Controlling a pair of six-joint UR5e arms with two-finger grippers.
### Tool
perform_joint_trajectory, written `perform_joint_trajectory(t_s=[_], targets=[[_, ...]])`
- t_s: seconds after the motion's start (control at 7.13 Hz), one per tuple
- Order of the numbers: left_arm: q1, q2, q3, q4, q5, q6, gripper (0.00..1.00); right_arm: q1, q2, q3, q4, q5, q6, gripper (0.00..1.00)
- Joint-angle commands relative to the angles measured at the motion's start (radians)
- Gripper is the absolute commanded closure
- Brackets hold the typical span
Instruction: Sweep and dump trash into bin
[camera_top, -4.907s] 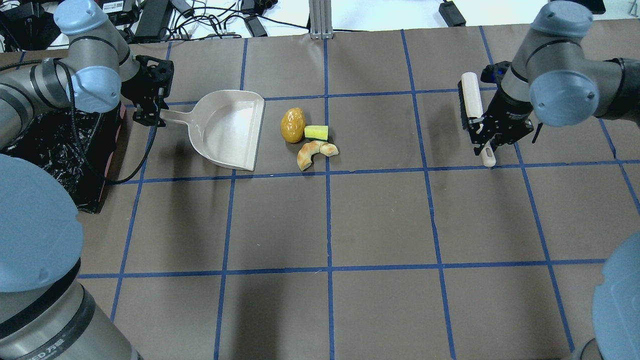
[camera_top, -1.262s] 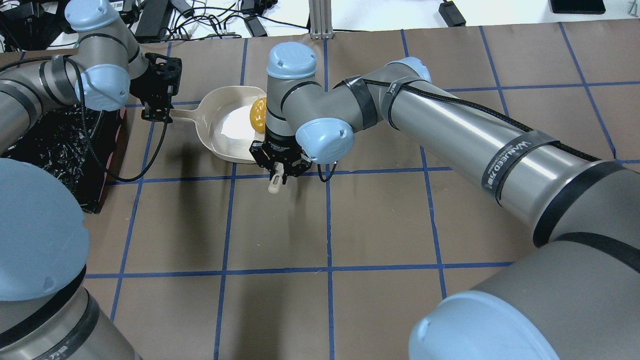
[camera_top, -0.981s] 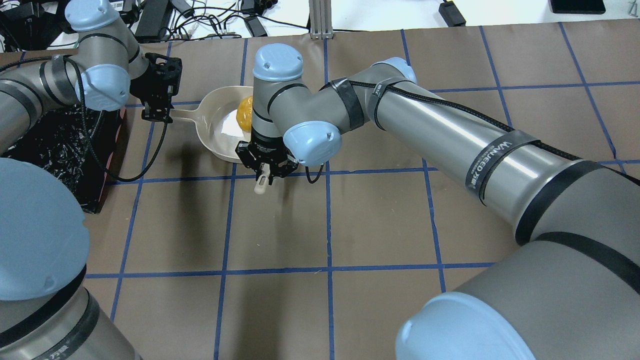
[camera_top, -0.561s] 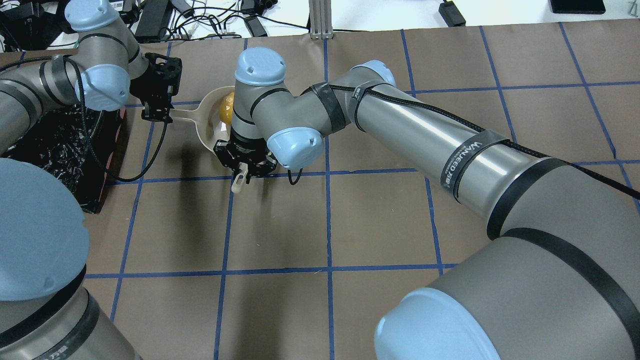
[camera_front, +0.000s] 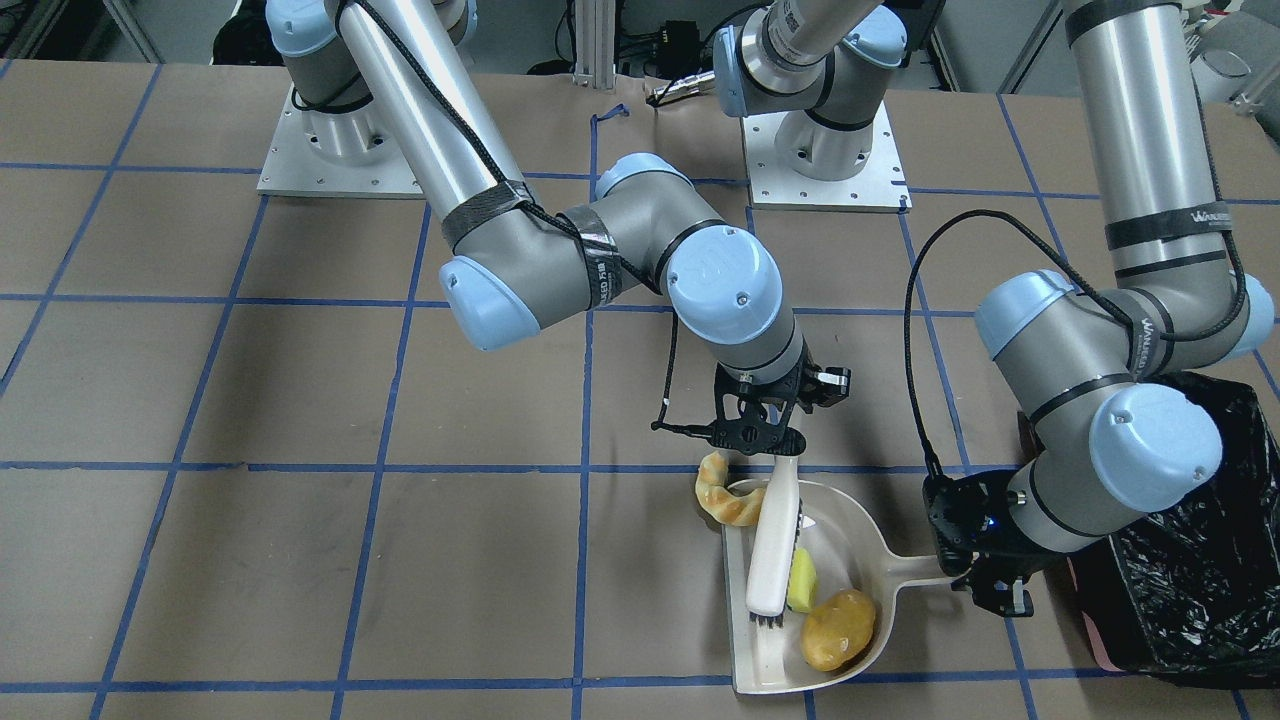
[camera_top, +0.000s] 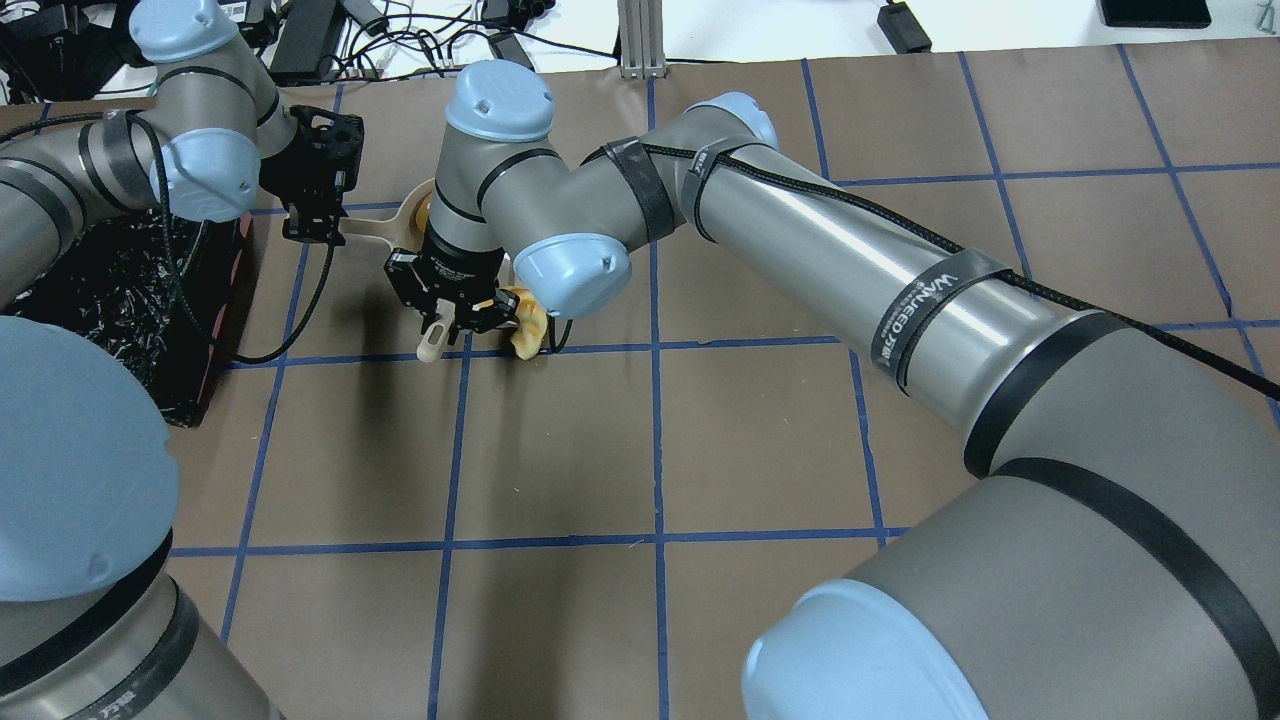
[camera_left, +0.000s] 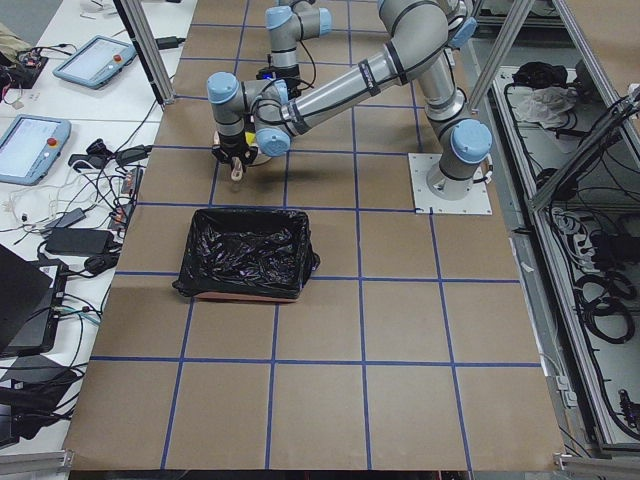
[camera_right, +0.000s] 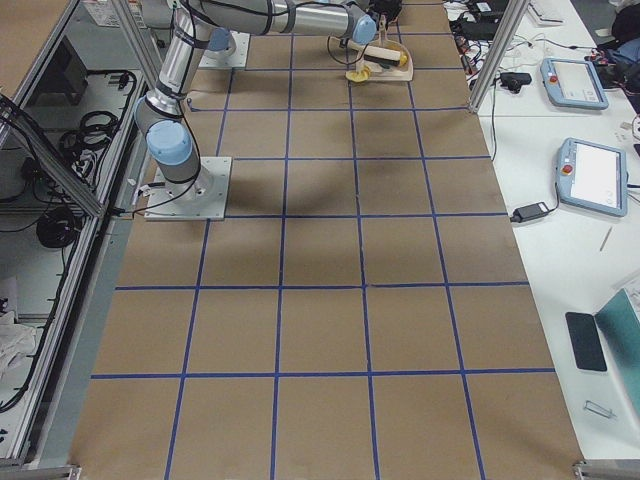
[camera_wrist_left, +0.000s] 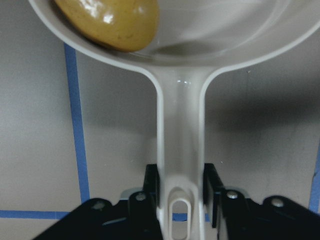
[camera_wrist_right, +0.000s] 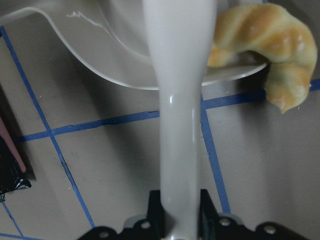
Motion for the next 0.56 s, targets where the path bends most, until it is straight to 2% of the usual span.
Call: perform_joint_trajectory(t_s=[0.0,0.28,0.42], targets=[[0.0,0.0,0.0,0.001,-0.002,0.0,0.92,-0.004,-0.027,-0.01,0.021,0.009,0.027,1.0],[0.0,0.002,0.0,0.001,-0.005,0.001,0.92,-0.013,-0.067,-0.012,0.14,-0.007,0.033,1.0],[0.0,0.002,0.0,0.001,-0.008,0.001,0.92,-0.013,-0.085,-0.001,0.205,-0.047,0.041,1.0]])
